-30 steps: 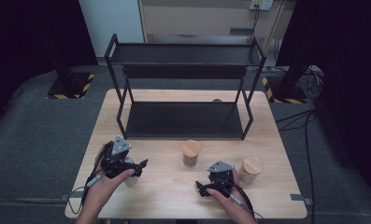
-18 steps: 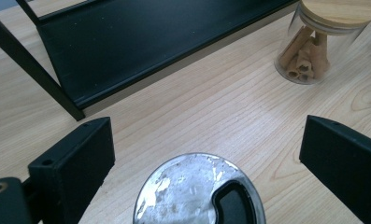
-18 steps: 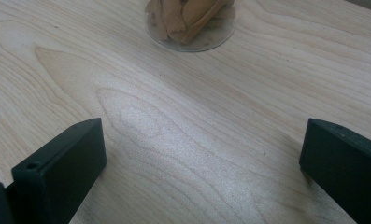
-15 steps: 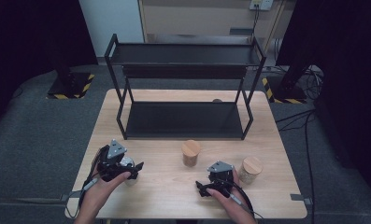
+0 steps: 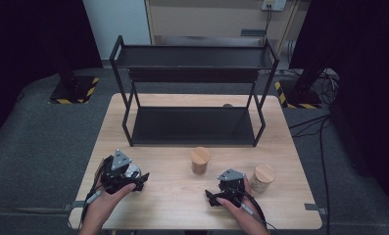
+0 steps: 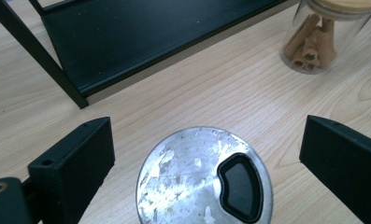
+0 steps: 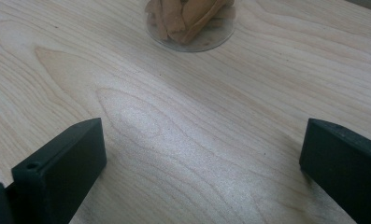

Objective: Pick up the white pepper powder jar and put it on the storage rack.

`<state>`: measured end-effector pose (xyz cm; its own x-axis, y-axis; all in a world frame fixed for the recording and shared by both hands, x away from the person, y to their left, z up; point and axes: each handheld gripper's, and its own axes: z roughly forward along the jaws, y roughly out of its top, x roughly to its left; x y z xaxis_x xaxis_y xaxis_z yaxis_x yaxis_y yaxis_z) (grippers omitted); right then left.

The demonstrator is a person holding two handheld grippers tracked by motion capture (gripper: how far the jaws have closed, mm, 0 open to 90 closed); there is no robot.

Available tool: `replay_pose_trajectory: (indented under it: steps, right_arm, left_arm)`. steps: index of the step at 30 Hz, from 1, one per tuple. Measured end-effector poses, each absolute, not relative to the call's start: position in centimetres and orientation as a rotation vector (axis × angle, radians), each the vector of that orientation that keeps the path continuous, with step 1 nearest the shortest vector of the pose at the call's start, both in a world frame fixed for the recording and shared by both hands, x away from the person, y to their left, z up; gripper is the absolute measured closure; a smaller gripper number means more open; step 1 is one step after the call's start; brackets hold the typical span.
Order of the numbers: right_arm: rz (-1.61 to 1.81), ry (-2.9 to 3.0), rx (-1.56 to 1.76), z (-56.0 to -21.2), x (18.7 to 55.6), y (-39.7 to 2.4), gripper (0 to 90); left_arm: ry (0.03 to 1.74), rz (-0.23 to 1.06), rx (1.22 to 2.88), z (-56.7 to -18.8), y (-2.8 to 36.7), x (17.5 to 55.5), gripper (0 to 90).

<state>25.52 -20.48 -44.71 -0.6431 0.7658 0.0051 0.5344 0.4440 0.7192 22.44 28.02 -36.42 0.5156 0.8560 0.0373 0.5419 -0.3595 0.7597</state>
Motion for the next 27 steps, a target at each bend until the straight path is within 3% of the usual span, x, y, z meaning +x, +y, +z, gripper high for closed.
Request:
replay_pose_trajectory:
  steps: [27]
  right_arm:
    - [1.012,2.381,1.111,-44.7,25.5,-20.5,0.7]
  left_arm:
    - [1.156,0.556,2.03,-38.0,29.0,21.9,1.7]
